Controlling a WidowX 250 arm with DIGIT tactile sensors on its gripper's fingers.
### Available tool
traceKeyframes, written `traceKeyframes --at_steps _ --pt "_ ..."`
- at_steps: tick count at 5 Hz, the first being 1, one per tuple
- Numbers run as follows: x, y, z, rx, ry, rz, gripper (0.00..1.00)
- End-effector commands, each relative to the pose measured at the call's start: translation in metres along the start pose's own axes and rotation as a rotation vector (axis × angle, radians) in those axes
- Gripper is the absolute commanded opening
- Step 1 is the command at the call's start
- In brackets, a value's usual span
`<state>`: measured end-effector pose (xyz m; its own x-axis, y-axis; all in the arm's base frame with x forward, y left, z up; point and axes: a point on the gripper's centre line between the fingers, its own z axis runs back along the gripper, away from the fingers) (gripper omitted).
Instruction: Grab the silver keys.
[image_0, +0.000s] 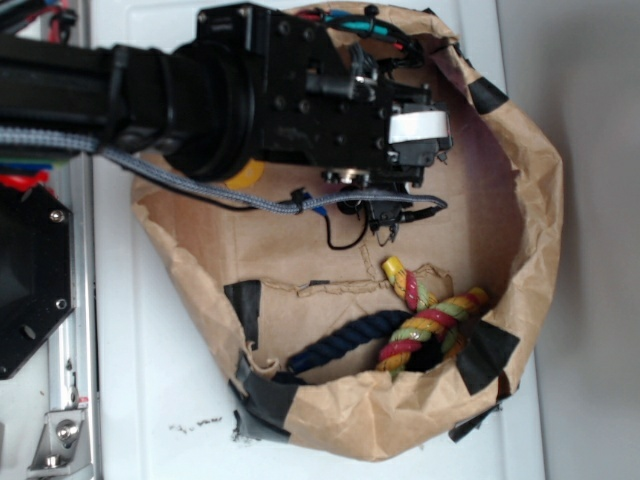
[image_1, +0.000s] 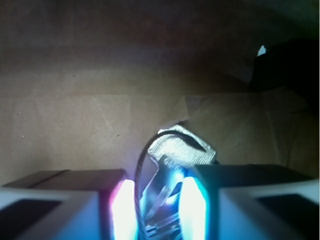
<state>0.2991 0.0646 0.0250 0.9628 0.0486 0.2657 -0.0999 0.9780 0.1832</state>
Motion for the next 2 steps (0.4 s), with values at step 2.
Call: traceKeyframes --at_steps 2 --pt "0.006 0.005 0.046 -0.056 0.049 -0.025 0.00"
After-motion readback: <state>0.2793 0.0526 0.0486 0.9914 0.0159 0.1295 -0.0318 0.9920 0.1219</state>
